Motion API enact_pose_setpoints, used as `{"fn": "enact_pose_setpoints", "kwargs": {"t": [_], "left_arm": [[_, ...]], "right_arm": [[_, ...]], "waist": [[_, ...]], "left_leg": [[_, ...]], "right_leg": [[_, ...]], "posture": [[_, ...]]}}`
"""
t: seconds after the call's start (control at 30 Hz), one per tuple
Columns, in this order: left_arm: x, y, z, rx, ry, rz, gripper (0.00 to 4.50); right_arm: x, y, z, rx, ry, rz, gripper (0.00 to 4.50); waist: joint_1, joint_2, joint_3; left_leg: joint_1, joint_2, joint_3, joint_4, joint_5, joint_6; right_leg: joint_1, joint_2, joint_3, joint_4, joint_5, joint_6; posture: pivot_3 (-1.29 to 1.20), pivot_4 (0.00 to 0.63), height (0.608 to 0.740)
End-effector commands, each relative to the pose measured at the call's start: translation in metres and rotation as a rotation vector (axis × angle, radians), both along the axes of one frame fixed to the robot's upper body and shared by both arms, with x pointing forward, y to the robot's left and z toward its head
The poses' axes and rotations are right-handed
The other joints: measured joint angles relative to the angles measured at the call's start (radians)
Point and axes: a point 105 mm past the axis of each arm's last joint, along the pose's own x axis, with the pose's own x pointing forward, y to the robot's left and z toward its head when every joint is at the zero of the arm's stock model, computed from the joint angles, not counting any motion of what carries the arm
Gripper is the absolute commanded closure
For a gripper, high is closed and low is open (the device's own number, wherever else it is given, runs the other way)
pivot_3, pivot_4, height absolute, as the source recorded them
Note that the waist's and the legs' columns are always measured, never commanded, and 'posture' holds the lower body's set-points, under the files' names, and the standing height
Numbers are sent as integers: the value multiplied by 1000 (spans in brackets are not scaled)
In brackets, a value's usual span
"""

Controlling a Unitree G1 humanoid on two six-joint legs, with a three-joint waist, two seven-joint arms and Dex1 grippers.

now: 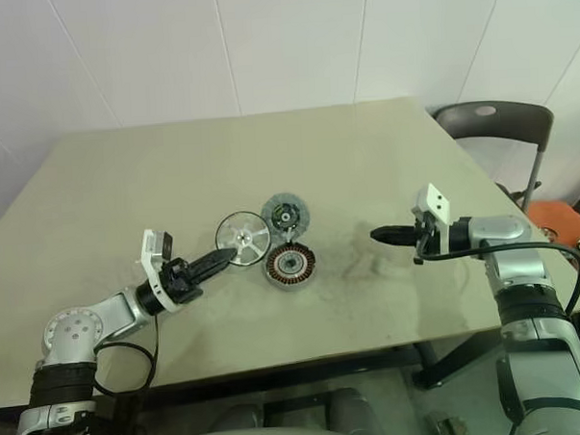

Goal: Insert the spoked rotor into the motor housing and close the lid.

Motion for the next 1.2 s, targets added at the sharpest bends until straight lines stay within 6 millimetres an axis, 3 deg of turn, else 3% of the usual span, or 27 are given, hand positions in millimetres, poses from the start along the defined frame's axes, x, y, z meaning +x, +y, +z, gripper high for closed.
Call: {"fn": "enact_pose_setpoints", "kwargs": {"t": [0.03,0.3,0.47,0.77,1.07,1.2], "left_arm": [[-1,1,10,-14,-36,-1,4070],[2,0,-5,16,15,9,4070],[7,-1,-7,25,16,12,4070],[12,-6,-6,27,10,-11,4070],[10,-20,-2,15,10,-74,4070],[6,-26,-10,39,50,-94,4070]], "right_arm": [[3,1,19,7,-50,23,4500],[-3,-4,25,-11,-50,45,4500],[-17,-10,41,-20,-58,85,4500],[-44,11,49,49,-42,144,4500],[-43,24,55,55,-58,135,4500],[-42,33,55,56,-58,140,4500]], "waist": [[0,0,0],[1,0,0],[5,0,0],[3,0,0],[6,0,0],[6,0,0]], "left_leg": [[0,0,0,0,0,0],[0,0,0,0,0,0],[-1,0,0,0,0,0],[-1,0,0,1,0,0],[-1,0,0,2,0,0],[-1,0,-1,2,0,0]], "right_leg": [[0,0,0,0,0,0],[0,0,0,0,0,0],[0,0,0,0,0,0],[0,0,-1,0,-2,3],[0,0,-1,0,-2,3],[0,0,-1,0,-1,2]], "posture": [[0,0,740],[0,0,740],[0,0,740],[0,0,740],[0,0,740],[0,0,740]]}}
